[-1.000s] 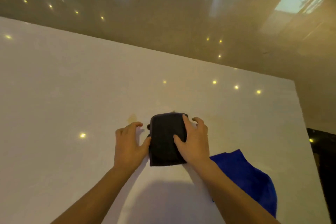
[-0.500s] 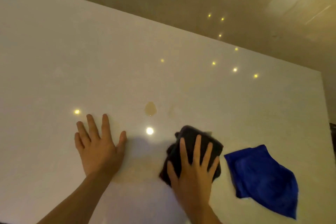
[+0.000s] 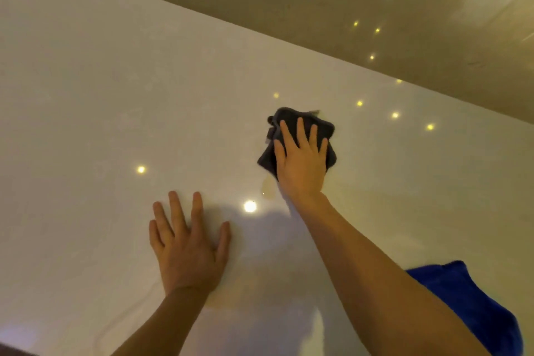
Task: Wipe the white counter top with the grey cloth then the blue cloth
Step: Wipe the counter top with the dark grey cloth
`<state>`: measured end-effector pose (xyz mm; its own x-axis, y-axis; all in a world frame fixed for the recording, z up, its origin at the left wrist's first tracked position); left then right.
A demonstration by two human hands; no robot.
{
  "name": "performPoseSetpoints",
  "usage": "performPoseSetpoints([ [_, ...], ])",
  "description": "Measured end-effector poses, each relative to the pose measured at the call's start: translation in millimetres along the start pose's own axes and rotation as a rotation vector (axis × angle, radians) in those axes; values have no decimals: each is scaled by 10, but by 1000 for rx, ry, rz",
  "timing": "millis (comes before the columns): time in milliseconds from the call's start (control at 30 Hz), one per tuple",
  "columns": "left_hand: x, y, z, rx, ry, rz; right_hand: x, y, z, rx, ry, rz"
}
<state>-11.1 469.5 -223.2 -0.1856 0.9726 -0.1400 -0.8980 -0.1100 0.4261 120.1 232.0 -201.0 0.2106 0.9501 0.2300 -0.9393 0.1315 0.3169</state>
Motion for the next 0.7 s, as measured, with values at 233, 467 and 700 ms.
performPoseSetpoints([
  [233, -17, -5, -14, 35, 2, 6, 303, 863, -493, 102, 86, 395],
  [467, -32, 2, -4, 5, -1, 7, -453, -419, 142, -19, 121, 91],
  [700, -26, 10, 13, 36, -1, 16, 152, 833, -451, -56, 70, 306],
])
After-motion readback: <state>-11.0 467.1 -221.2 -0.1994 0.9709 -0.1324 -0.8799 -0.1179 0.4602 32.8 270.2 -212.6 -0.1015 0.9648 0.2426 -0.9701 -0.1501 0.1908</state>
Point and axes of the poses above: each hand's wrist, its own y-axis away from the middle knuckle, its own z-axis out of the back of the hand, x = y × z, the point moved 9 cm from there along -y, towards the middle knuckle, and after that the axes turned 14 degrees about x, right-handed, at the moved point
